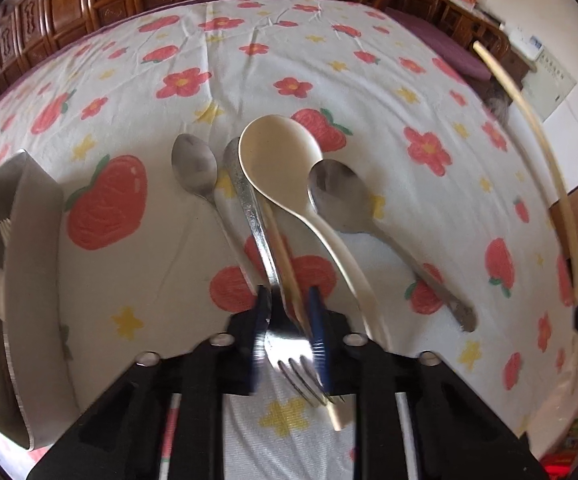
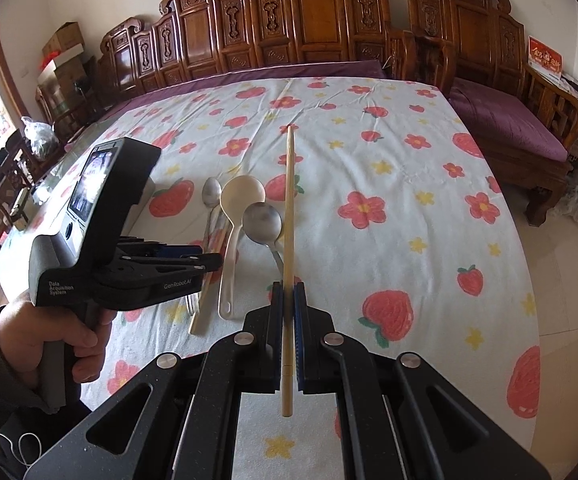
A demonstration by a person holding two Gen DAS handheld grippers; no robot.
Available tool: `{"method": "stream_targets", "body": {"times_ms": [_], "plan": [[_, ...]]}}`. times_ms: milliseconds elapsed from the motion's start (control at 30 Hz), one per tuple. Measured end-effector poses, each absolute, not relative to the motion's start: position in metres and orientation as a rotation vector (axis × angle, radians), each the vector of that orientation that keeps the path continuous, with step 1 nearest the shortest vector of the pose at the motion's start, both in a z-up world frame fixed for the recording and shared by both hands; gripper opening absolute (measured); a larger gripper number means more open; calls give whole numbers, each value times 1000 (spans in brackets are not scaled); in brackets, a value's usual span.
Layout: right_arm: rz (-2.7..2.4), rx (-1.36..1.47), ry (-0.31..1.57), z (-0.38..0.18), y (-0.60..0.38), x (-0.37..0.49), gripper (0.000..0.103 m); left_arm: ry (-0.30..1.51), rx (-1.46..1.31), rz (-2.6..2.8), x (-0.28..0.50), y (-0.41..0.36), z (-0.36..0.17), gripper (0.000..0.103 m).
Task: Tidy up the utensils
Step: 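Grasp the metal fork with the left gripper while the right holds the chopstick, then carry the fork into the tray with the left gripper while the right carries the chopstick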
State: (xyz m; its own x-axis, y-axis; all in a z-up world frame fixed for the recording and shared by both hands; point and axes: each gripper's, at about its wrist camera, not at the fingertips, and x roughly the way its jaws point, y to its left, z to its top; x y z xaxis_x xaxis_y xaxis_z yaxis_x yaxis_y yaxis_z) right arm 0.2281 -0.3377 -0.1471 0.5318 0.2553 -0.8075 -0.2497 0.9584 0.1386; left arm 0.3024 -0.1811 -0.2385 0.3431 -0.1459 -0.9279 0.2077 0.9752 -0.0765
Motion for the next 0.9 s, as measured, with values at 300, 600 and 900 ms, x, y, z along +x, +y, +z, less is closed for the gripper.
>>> {"method": "stream_targets", "body": {"times_ms": [300, 600, 900], "plan": [[302, -3, 968, -149, -335, 228, 6, 1211, 104, -218, 300, -177, -234, 9], [304, -14, 976, -153, -332, 228, 6, 1202, 124, -237, 295, -169, -232, 2], [311, -14, 980, -154, -329, 229, 6, 1156, 142, -254, 282, -160, -220, 2]]}}
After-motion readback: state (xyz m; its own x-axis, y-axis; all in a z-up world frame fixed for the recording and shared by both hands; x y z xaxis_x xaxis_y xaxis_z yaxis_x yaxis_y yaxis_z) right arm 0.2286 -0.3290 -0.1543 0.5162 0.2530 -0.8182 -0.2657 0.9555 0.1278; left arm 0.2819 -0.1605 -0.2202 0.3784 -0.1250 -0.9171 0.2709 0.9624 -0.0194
